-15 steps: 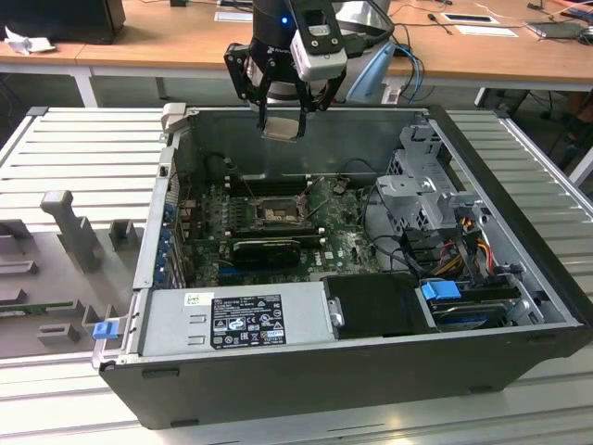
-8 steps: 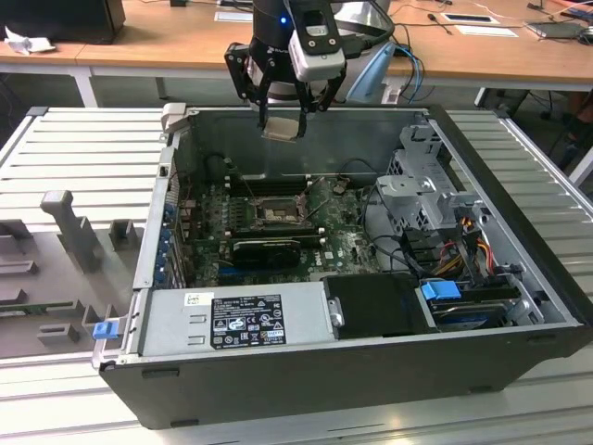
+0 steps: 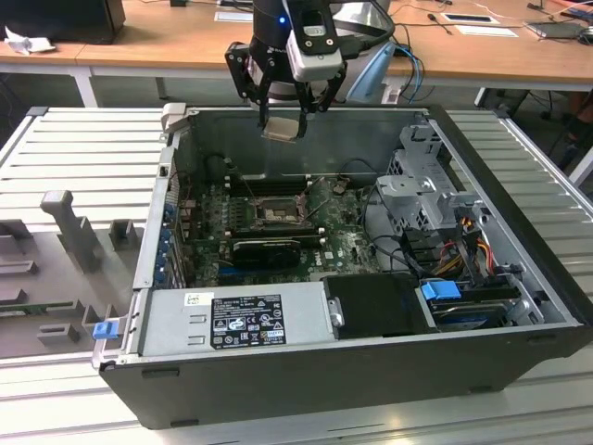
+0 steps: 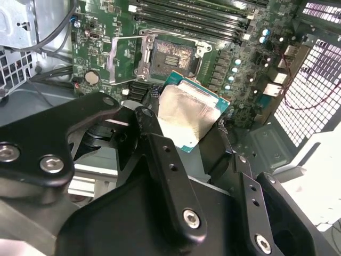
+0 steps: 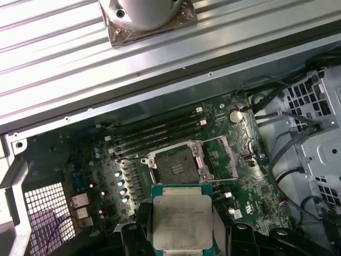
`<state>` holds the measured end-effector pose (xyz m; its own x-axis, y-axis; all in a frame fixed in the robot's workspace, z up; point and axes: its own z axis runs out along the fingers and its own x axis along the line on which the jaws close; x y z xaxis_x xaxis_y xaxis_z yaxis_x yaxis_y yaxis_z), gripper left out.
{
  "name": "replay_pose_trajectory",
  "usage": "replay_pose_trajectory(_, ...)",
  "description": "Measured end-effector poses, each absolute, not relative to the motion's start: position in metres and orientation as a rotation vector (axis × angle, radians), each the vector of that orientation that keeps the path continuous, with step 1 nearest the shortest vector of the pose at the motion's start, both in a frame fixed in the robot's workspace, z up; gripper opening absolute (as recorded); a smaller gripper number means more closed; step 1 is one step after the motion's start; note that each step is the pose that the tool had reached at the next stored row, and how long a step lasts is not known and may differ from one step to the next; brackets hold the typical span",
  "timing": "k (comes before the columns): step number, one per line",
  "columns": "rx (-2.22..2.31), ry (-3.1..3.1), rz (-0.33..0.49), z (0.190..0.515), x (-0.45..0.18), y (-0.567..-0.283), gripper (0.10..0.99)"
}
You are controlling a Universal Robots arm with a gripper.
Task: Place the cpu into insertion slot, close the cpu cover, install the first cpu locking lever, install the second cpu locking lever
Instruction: 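Place the cpu into insertion slot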
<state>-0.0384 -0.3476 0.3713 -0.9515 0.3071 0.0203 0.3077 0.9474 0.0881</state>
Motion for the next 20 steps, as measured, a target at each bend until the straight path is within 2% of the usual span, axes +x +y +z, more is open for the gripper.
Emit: replay_pose_trajectory(20,-0.66,-3.067,-0.142,0.3712,-0.0384,-0.3476,0.541)
